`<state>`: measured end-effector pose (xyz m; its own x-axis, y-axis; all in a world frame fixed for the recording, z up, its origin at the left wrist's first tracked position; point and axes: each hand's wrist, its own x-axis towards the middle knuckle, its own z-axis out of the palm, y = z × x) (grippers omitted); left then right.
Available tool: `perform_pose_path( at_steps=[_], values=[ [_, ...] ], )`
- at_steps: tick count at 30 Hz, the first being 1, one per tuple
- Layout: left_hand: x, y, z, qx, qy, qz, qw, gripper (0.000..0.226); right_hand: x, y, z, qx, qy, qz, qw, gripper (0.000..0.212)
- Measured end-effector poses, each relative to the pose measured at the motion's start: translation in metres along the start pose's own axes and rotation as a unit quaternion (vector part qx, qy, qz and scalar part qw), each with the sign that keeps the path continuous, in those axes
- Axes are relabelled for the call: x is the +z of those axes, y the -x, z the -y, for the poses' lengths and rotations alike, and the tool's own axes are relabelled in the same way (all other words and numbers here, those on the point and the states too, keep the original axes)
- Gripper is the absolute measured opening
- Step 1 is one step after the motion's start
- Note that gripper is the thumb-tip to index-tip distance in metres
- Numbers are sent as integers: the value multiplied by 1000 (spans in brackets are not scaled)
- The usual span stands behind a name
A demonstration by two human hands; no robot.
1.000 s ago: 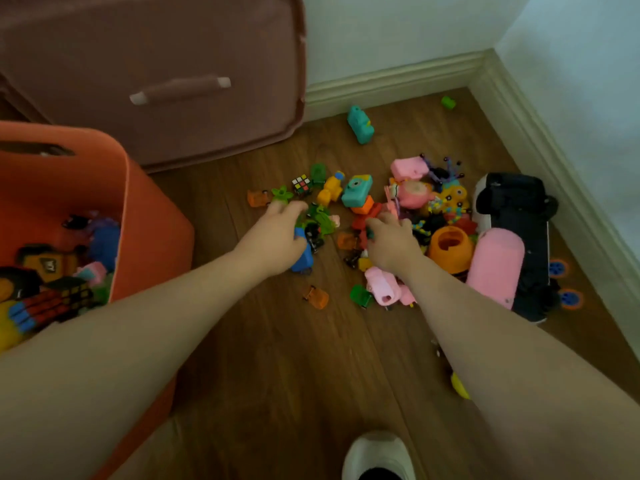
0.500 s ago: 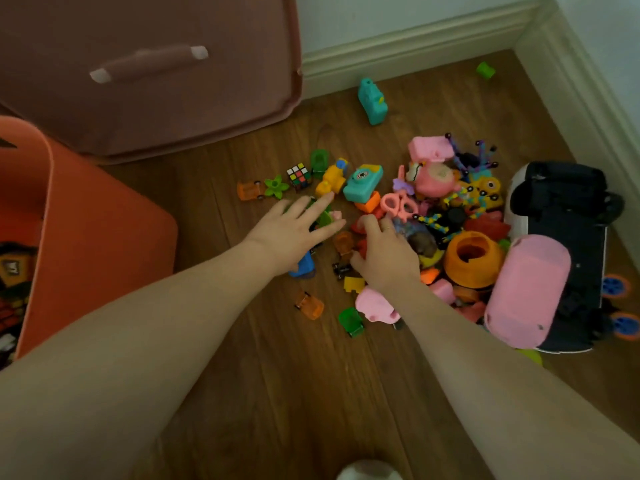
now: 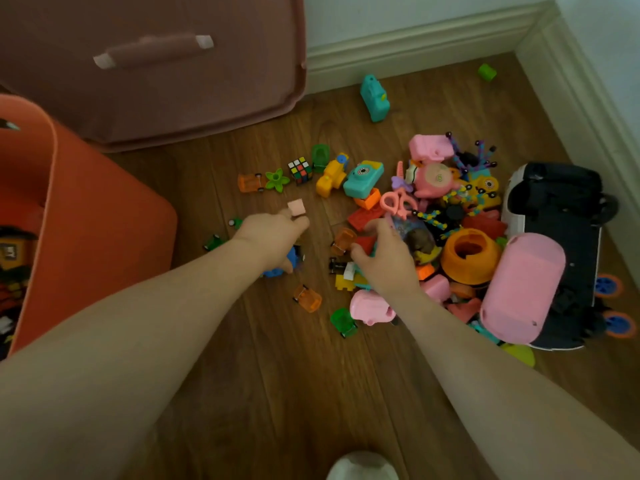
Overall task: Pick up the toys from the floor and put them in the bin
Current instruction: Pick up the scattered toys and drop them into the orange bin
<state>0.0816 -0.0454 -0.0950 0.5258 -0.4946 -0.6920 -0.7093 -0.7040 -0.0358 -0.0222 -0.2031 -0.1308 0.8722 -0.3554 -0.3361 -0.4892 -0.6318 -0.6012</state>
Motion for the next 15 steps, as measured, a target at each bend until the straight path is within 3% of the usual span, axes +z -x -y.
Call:
perform_pose_path(
  at_steps=[4,7,10,15],
  values=[
    [8,12,0,-47,136,-29,989,68,-6,5,2,25,-29,-15,999,21],
    [11,28,3,-46,323,-66,943,47,-17,14,16,43,-96,-23,994,20],
    [4,48,0,-16,500,-88,861,31,-23,21,35,123,-231,5,965,13],
    [-23,92,7,1,720,-128,682,9,-30,34,84,219,-464,92,853,8]
  ],
)
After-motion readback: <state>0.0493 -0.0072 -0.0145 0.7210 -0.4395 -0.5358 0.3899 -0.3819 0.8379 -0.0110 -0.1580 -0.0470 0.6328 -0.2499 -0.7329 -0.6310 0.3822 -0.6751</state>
